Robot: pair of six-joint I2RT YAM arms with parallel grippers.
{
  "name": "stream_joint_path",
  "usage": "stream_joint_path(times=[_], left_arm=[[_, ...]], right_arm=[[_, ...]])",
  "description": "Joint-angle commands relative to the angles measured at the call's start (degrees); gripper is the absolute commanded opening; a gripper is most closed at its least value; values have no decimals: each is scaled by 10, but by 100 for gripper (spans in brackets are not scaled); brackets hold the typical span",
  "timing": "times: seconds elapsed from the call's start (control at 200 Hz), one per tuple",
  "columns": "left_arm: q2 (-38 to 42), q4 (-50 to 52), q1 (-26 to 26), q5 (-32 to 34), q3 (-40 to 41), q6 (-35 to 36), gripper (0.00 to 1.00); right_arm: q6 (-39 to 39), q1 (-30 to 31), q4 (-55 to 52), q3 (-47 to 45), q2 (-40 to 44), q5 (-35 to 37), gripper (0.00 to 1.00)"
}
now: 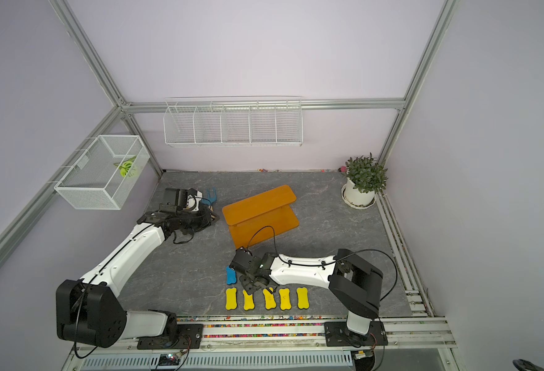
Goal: Remove the whiteboard erasers from the shelf
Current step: Adjust the whiteboard eraser at the center of the board.
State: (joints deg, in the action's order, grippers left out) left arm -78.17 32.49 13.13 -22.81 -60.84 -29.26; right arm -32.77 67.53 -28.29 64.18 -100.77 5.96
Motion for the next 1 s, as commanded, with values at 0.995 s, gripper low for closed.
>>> stream_joint_path(times=[0.995], left_arm=[[52, -60, 2, 47, 2, 44, 58]], right_arm=[[20, -41, 104, -21, 142, 122, 63]])
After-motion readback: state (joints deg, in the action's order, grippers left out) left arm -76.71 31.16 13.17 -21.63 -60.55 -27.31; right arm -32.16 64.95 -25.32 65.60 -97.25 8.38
